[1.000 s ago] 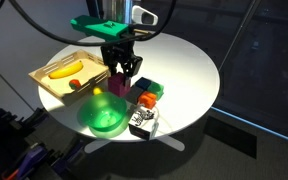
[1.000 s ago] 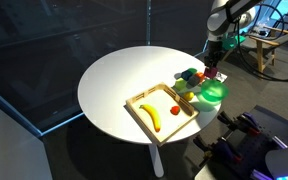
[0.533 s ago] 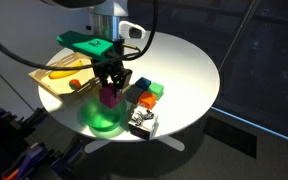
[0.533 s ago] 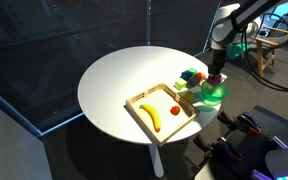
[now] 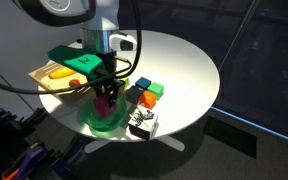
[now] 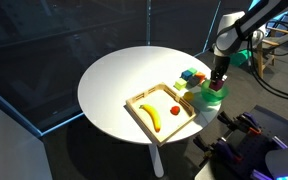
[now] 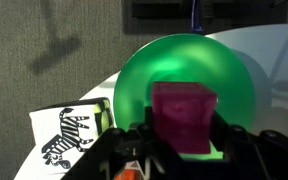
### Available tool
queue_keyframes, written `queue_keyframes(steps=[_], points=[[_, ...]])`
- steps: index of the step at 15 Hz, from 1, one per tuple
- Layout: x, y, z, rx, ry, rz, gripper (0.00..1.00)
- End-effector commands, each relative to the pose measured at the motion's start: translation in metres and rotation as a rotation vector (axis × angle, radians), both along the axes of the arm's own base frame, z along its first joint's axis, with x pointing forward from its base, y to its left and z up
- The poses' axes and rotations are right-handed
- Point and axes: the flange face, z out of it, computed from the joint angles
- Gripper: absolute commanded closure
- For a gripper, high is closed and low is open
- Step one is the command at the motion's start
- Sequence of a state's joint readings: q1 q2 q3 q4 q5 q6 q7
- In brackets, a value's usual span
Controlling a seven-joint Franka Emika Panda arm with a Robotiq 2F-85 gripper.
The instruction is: Put the pink toy block in the green bowl
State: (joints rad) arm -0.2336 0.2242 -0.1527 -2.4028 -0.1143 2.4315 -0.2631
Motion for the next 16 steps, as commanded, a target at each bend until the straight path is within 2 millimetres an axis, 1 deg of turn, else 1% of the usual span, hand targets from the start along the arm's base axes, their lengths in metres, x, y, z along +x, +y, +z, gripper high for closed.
queue_keyframes(steps=[1, 3, 4, 7, 10, 16], points=[[-0.006, 0.0, 0.002, -0.027, -0.019, -0.005, 0.21], [-0.004, 0.0, 0.003, -0.029, -0.025, -0.011, 0.06], [-0.003, 0.0, 0.004, -0.031, -0.027, -0.014, 0.01], [0.0, 0.005, 0.01, -0.027, -0.017, -0.049, 0.0], [0.007, 0.018, 0.021, -0.034, -0.019, -0.095, 0.0], [0.029, 0.047, 0.057, -0.033, 0.013, -0.178, 0.0]])
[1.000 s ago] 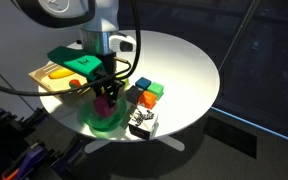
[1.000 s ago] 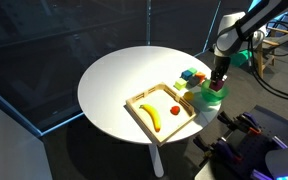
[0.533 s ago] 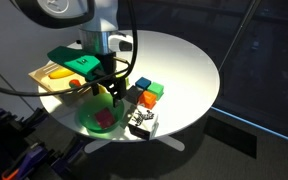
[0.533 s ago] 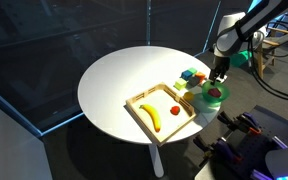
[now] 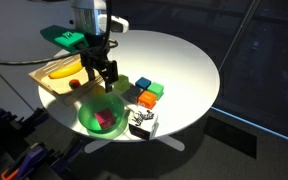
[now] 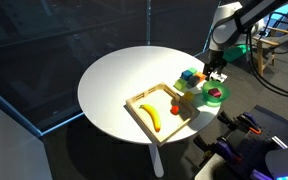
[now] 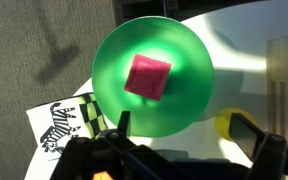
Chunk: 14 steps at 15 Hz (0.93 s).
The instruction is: Put the pink toy block in the green bowl
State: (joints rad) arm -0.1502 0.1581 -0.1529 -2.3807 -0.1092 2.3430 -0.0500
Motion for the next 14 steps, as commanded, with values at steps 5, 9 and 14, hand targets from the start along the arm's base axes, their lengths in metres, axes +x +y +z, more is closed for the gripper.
queue_keyframes(steps=[5, 9, 14], points=[[0.028, 0.031, 0.059, 0.026, 0.028, -0.046, 0.0], [0.039, 0.042, 0.09, 0.022, -0.039, -0.031, 0.0], [0.05, 0.049, 0.134, 0.023, -0.13, -0.02, 0.0]])
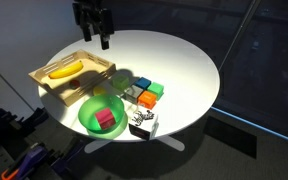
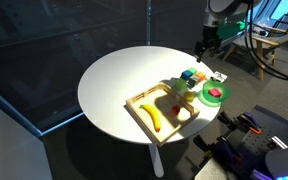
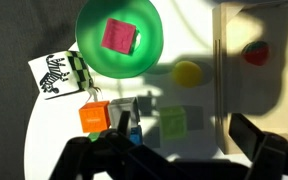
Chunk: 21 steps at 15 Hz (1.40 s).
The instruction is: Put the pink toy block in the green bowl
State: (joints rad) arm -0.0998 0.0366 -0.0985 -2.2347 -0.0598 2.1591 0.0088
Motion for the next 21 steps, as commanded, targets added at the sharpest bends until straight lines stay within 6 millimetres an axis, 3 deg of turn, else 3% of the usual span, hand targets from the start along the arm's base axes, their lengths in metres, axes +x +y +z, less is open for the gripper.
queue_keyframes(steps=[1, 11, 21], points=[[0.005, 0.008, 0.04, 0.02, -0.054, -0.019, 0.0], [0.001, 0.031, 0.114, 0.046, -0.208, 0.031, 0.0], [-0.036, 0.052, 0.154, 0.076, -0.124, 0.056, 0.0]])
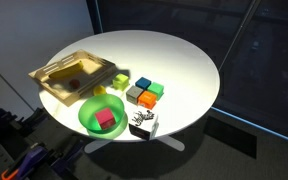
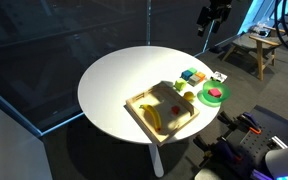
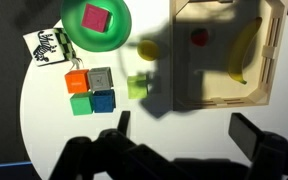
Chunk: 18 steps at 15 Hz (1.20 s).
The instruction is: Put the pink toy block in the green bowl
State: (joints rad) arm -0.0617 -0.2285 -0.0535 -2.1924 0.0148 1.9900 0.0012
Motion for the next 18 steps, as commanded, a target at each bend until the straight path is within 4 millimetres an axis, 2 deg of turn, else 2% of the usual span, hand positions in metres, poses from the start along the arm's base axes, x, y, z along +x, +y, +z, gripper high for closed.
queue_keyframes(steps=[1, 8, 9, 18], points=[[-0.017, 0.005, 0.018, 0.022, 0.034, 0.009, 0.0], [-0.029, 0.006, 0.023, 0.017, 0.034, -0.014, 0.0], [-0.022, 0.003, 0.019, 0.008, 0.039, 0.0, 0.0], [-0.021, 0.003, 0.016, 0.009, 0.044, 0.0, 0.0]])
